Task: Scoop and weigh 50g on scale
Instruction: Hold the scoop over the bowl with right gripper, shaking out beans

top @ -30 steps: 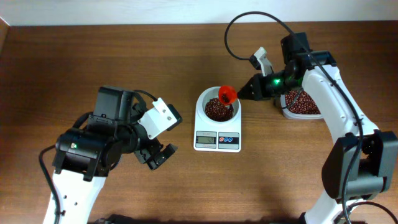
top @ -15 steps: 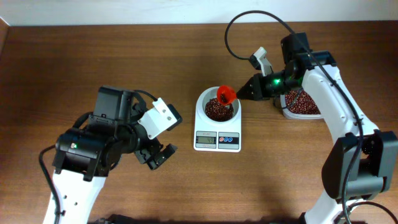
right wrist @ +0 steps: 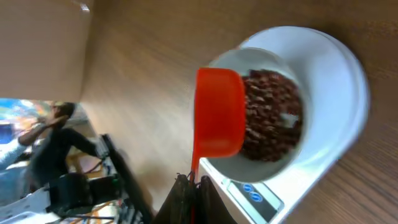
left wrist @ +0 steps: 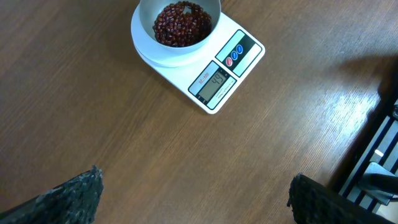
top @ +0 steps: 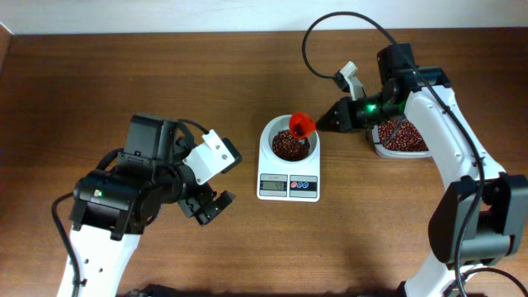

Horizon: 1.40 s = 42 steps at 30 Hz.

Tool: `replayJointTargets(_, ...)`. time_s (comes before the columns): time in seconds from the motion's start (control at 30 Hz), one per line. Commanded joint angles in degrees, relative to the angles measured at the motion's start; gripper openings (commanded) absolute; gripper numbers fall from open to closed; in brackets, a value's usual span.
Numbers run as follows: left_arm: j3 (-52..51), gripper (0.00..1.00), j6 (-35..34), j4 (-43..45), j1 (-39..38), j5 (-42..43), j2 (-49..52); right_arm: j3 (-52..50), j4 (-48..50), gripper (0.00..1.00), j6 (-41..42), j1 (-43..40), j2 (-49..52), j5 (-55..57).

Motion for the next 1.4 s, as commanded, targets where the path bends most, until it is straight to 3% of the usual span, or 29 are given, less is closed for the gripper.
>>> replayJointTargets(0.0, 0.8, 0.99, 0.9, 0.1, 0.2, 0.6, -0.2, 1.0, -0.3, 0.04, -2.2, -0.6, -1.7, 1.3)
replayJointTargets(0.03, 0.8, 0.99, 0.9, 0.1, 0.2, 0.6, -0.2, 1.0, -0.9, 0.04, 2.0, -0.6, -1.7, 7.0)
replayJointTargets(0.17, 0.8, 0.99, 0.9, 0.1, 0.2, 0.6, -0.2, 1.0, -0.3, 0.04, 0.0, -0.7, -1.7, 0.6)
replayJointTargets(0.23, 0.8, 0.98, 0.9, 0.1, 0.2, 0.6, -0.2, 1.0, -0.3, 0.04, -9.0, -0.7, -1.8, -8.8)
replayJointTargets(0.3, 0.8, 0.99, 0.9, 0.1, 0.2, 0.6, -0.2, 1.0, -2.0, 0.04, 2.9, 0.1, -1.7, 12.4)
replayJointTargets(0.4, 0.8, 0.99, 0.9, 0.1, 0.2, 0.6, -0.2, 1.0, -1.9, 0.04, -0.4, 0.1, -1.8, 5.9)
replayJointTargets(1.07, 0.8, 0.99, 0.9, 0.1, 0.2, 0.6, -0.2, 1.0, -1.7, 0.04, -0.4, 0.1, -1.8, 4.2)
replayJointTargets(1.13, 0.8, 0.99, 0.9, 0.1, 0.2, 0.6, -0.2, 1.2, -1.5, 0.04, -5.7, 0.0, -1.9, -7.9)
replayJointTargets(1.17, 0.8, 0.99, 0.9, 0.1, 0.2, 0.6, -0.2, 1.2, -1.5, 0.04, -8.6, 0.0, -1.8, -7.3)
replayJointTargets(1.2, 0.8, 0.99, 0.9, 0.1, 0.2, 0.6, -0.2, 1.2, -2.1, 0.04, 0.3, 0.4, -1.6, 5.8)
replayJointTargets(1.23, 0.8, 0.99, 0.9, 0.1, 0.2, 0.6, -0.2, 1.2, -3.1, 0.04, 2.7, 0.7, -1.5, 9.7)
replayJointTargets(1.3, 0.8, 0.99, 0.9, 0.1, 0.2, 0.6, -0.2, 1.2, -2.7, 0.04, -0.7, 1.0, -1.5, 2.3)
replayJointTargets(1.37, 0.8, 0.99, 0.9, 0.1, 0.2, 0.7, -0.2, 1.2, -2.4, 0.04, -0.6, 0.8, -1.5, 2.3)
